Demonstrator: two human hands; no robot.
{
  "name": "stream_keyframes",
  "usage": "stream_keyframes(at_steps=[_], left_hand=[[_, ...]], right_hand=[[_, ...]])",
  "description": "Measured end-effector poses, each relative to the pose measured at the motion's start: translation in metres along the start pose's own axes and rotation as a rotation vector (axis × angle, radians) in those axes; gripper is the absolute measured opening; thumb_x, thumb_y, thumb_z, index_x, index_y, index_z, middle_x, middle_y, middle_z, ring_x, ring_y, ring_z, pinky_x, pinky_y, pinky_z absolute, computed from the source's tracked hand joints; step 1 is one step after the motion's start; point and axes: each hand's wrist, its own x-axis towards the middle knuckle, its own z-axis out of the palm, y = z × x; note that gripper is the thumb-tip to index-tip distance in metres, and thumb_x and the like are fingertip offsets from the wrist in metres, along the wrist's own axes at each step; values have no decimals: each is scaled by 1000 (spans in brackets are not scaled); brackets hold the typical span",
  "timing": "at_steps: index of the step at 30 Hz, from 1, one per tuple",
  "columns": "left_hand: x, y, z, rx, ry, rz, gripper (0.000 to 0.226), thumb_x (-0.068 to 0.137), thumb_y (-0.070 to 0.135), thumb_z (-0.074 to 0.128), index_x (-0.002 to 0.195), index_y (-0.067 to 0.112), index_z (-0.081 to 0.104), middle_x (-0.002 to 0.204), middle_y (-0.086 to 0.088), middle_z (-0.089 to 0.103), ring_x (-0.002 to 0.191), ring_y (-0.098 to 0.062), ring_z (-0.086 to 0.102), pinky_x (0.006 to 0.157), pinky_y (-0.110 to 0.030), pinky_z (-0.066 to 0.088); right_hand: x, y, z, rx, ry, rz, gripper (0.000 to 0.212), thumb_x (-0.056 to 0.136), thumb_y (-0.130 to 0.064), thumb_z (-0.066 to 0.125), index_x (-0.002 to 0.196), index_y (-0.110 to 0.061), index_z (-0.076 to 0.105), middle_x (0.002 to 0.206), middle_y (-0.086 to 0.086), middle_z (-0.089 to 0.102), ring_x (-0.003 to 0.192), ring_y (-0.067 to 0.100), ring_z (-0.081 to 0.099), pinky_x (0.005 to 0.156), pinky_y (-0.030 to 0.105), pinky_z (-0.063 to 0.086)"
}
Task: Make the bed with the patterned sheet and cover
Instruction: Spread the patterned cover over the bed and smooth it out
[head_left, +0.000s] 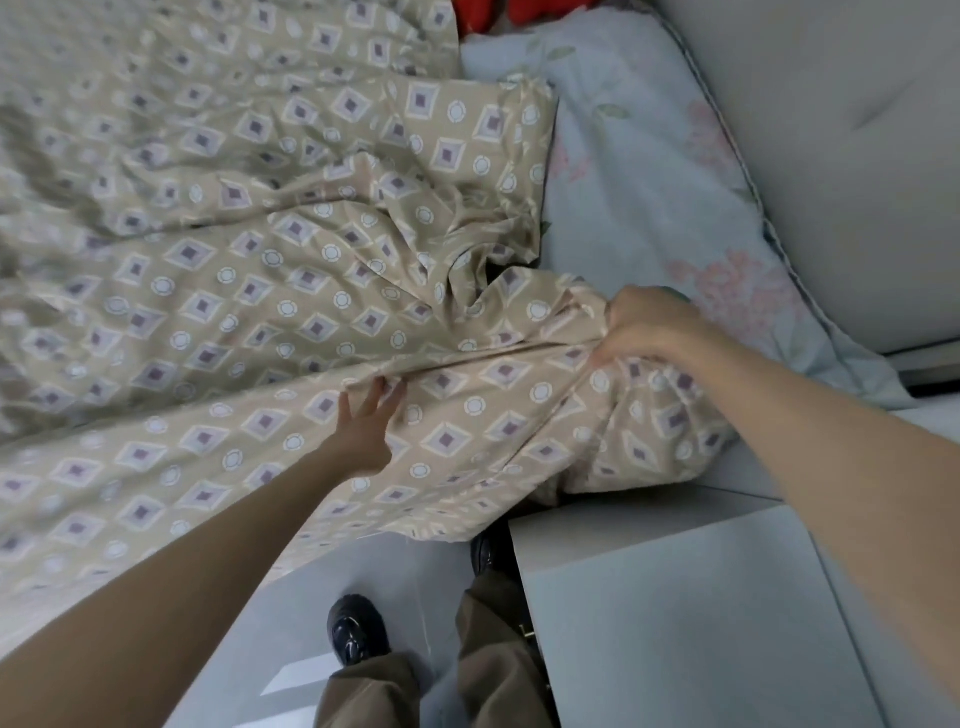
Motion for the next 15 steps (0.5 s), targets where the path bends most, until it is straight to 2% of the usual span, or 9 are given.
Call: stream_keyframes(at_steps=[2, 4, 7, 10, 13, 15], left_hand=[[13, -5, -1, -25, 15, -35, 90, 85, -7, 45, 150, 21, -12, 156, -10, -20, 145, -22, -17, 115, -43, -16], [24, -6, 2, -21, -9, -41, 92, 84, -4, 46, 150, 22, -12, 157, -10, -18, 145, -22, -18, 114, -45, -14], [41, -9, 11, 0, -57, -74, 89, 85, -1, 43, 150, 22, -14, 158, -8, -14, 143, -24, -23, 115, -49, -10], [51, -9, 15, -20, -75, -137, 87, 87, 5, 43, 150, 27, -12, 158, -7, -15, 144, -31, -20, 116, -54, -4], [48, 3, 15, -104, -20, -203, 74, 94, 17, 43, 152, 28, -2, 158, -7, -14, 145, -36, -12, 116, -54, 4], [42, 17, 12, -178, 93, -237, 66, 96, 23, 45, 151, 24, 9, 159, -8, -3, 145, -37, 3, 114, -54, 18]], right_hand=[[13, 2, 3, 7, 56, 41, 31, 68, -30, 78, 69, -15, 51, 78, 4, 59, 65, 17, 54, 51, 23, 35], [25, 8, 16, 116, 93, 86, 31, 69, -30, 77, 79, -12, 54, 89, 7, 60, 75, 22, 57, 57, 25, 38], [31, 16, 40, 162, 247, 140, 58, 71, -46, 78, 110, -12, 51, 104, 10, 60, 99, 30, 60, 69, 30, 39], [32, 21, 61, 142, 429, 127, 69, 66, -62, 74, 107, -14, 47, 102, 10, 64, 96, 31, 62, 70, 34, 38], [22, 31, 65, 157, 543, 86, 80, 59, -69, 74, 112, -16, 46, 108, 9, 64, 102, 31, 59, 79, 39, 40], [9, 41, 65, 213, 612, 66, 89, 55, -75, 71, 120, -19, 46, 116, 6, 61, 108, 31, 54, 87, 42, 40]])
